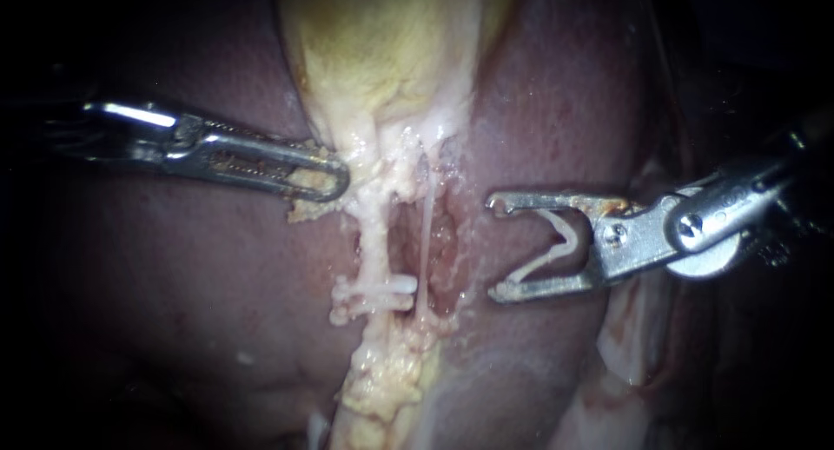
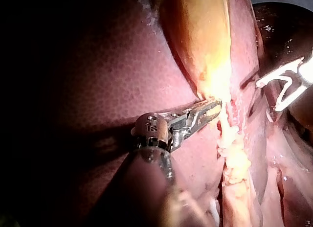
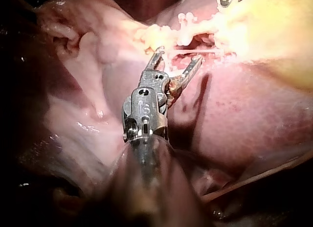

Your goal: Clipping third clip left tube

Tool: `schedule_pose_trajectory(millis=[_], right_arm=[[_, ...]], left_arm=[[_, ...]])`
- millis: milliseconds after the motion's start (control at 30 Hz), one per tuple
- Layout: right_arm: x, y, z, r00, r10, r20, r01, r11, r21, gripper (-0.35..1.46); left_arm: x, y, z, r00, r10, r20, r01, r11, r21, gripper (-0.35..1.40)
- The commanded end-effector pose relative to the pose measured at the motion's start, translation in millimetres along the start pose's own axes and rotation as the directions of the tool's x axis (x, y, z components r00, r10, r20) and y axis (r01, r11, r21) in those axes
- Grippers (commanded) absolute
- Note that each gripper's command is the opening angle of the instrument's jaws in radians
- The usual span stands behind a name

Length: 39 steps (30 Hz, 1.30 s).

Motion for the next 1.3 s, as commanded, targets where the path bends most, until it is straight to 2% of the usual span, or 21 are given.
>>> schedule_pose_trajectory(millis=[33, 200, 333, 433, 567, 733, 900, 1067, 1300], right_arm=[[0.0, 0.0, 0.0, 1.000, 0.000, 0.001, 0.000, 1.000, 0.000, 0.50], [0.0, 0.0, 0.0, 1.000, -0.001, 0.001, 0.001, 1.000, 0.000, 0.50], [0.0, 0.0, 0.1, 1.000, -0.001, -0.001, 0.001, 1.000, 0.003, 0.50], [0.0, -0.1, 0.0, 1.000, -0.001, -0.001, 0.001, 1.000, 0.003, 0.50], [0.1, -0.1, 0.1, 1.000, -0.001, -0.004, 0.001, 1.000, 0.008, 0.50], [0.3, -0.1, 0.3, 1.000, 0.000, -0.011, 0.000, 1.000, 0.013, 0.50], [0.8, -0.4, 1.0, 0.999, 0.002, -0.042, -0.001, 1.000, 0.025, 0.50], [1.3, -0.6, 2.6, 0.994, 0.086, -0.070, -0.083, 0.996, 0.034, 0.50], [1.7, -0.8, 5.7, 0.966, 0.221, -0.132, -0.214, 0.975, 0.060, 0.50]], left_arm=[[0.1, 0.1, -0.3, 1.0000, 0.000, 0.001, 0.000, 1.000, -0.003, -0.35], [1.3, 0.9, -2.8, 0.9998, -0.021, -0.003, 0.021, 1.000, 0.003, -0.35], [2.9, 2.4, -6.2, 0.9972, -0.069, -0.026, 0.069, 0.997, -0.016, -0.35], [4.0, 3.6, -8.6, 0.9955, -0.087, -0.039, 0.086, 0.996, -0.021, -0.35], [4.9, 4.6, -10.5, 0.9929, -0.105, -0.055, 0.104, 0.994, -0.021, -0.35], [4.6, 4.9, -11.0, 0.9920, -0.110, -0.062, 0.110, 0.994, -0.014, -0.35], [4.3, 4.8, -10.7, 0.9919, -0.110, -0.064, 0.109, 0.994, -0.010, -0.35], [4.2, 4.7, -10.7, 0.9919, -0.109, -0.065, 0.109, 0.994, -0.009, -0.35], [4.0, 4.4, -10.6, 0.9918, -0.108, -0.068, 0.108, 0.994, -0.006, -0.35]])
